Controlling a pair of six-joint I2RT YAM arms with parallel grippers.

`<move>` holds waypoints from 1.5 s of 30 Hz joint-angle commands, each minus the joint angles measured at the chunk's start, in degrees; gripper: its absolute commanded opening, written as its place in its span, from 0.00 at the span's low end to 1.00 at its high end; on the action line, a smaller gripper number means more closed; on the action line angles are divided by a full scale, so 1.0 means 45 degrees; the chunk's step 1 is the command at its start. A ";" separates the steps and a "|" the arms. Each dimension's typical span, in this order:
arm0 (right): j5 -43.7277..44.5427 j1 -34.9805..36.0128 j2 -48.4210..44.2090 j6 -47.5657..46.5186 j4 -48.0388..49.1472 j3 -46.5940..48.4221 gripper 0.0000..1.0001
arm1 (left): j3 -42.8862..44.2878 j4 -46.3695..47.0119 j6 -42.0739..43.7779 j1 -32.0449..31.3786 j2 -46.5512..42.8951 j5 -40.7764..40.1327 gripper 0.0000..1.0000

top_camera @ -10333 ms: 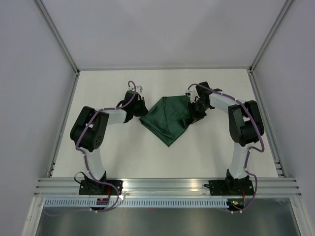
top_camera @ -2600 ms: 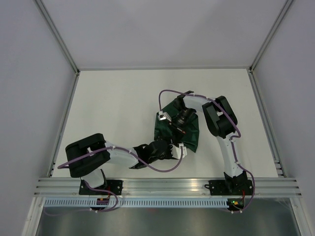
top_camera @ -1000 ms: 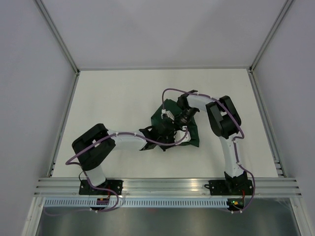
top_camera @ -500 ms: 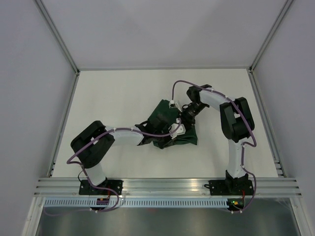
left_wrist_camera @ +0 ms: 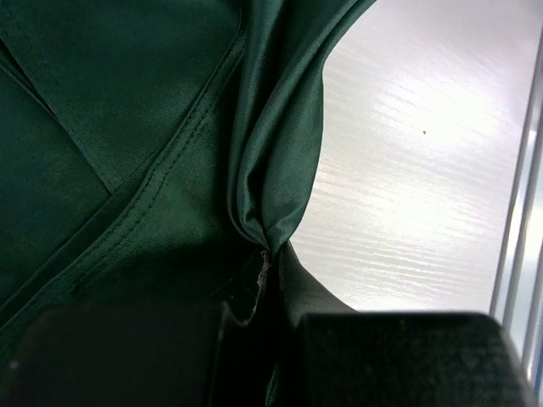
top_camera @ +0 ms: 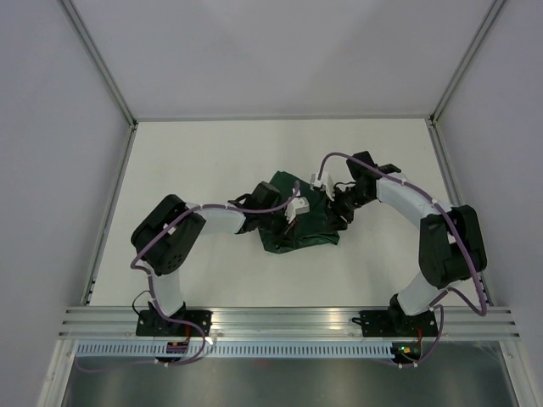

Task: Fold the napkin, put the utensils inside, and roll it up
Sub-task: Roll the napkin with the utensil

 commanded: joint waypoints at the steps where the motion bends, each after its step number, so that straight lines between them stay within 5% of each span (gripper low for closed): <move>1: 0.0346 0.0012 -0.1513 -0.0280 0.2935 -0.1361 0.52 | 0.0452 -0.0591 -0.0547 0.0547 0.0780 0.1501 0.02; 12: 0.3138 0.2666 -0.4444 -0.0611 0.7642 -0.5602 0.58 | 0.1799 -0.1704 -0.1016 0.1331 0.2498 0.3475 0.02; 33: 0.5853 0.6301 -0.3412 -0.1060 1.1218 -0.7497 0.62 | 0.2406 -0.2310 -0.1368 0.1741 0.3965 0.4667 0.02; 45: 0.6382 0.6575 -0.1868 -0.1451 0.9309 -0.6229 0.47 | 0.2386 -0.2623 -0.1172 0.1838 0.3966 0.4980 0.02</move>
